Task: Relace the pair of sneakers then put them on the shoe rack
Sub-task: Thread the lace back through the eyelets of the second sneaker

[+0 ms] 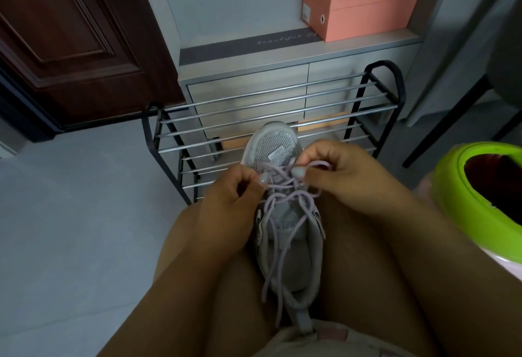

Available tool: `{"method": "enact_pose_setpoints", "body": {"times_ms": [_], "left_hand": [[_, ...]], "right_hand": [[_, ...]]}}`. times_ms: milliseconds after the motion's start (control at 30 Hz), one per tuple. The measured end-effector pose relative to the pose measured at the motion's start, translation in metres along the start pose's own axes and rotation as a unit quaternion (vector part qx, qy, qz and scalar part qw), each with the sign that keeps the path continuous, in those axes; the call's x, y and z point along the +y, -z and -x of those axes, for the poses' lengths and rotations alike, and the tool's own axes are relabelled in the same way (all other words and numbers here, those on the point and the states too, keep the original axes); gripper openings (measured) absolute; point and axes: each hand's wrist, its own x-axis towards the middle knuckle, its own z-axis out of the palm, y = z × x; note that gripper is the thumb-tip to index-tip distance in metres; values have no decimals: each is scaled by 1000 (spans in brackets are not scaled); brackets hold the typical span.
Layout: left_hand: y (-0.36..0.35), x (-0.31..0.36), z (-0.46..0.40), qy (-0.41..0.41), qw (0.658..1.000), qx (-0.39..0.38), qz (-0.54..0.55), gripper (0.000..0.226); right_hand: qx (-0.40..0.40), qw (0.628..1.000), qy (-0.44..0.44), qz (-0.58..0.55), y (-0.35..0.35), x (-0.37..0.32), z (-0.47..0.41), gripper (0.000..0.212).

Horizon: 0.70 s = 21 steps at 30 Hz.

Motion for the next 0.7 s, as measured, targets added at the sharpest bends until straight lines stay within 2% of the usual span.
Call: {"method": "enact_pose_setpoints", "body": {"times_ms": [100,333,533,700], "left_hand": [[-1,-1,0,2,1000,4,-5,23],[-3,-2,-1,-8,1000,14,-14,23],[-1,0,2,-6,999,22,-29,26],[0,0,0,-1,999,16,-30,26]], "right_hand": [[8,995,2,96,-8,2,-3,6],[38,989,-15,144,-4,6,0,16],[125,986,-19,106,12,13,1,16],[74,993,8,89,0,9,-1,11]]}}
